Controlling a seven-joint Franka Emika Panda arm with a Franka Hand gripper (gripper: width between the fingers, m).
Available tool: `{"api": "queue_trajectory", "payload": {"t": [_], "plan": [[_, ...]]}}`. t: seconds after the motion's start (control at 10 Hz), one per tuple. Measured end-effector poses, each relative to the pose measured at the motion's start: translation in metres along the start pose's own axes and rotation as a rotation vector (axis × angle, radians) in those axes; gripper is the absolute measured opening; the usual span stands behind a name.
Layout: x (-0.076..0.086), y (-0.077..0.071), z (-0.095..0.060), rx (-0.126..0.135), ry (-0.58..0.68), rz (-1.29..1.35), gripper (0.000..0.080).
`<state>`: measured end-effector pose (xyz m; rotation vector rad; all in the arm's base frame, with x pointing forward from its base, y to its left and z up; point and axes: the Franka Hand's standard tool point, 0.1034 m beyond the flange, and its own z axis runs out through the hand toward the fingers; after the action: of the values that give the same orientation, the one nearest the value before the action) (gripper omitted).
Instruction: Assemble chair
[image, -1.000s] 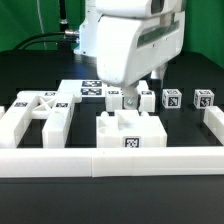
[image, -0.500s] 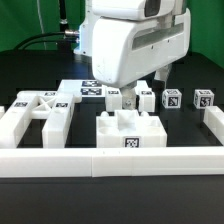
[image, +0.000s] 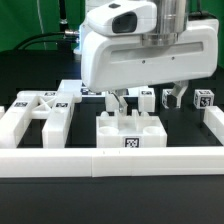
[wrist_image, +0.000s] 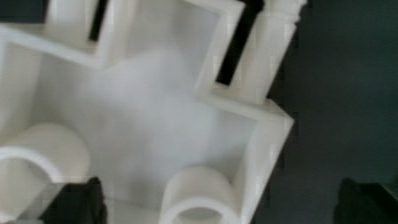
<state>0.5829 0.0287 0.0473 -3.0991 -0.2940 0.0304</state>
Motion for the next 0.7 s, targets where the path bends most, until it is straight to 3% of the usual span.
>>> {"api": "queue_trajectory", "payload": {"t": [0.4, 0.7], "plan": [[0.001, -0.007, 0.002, 0.036, 0.002, 0.245, 0.0649], [0.004, -0.005, 0.023, 0.041, 0.005, 0.213, 0.0649]]}}
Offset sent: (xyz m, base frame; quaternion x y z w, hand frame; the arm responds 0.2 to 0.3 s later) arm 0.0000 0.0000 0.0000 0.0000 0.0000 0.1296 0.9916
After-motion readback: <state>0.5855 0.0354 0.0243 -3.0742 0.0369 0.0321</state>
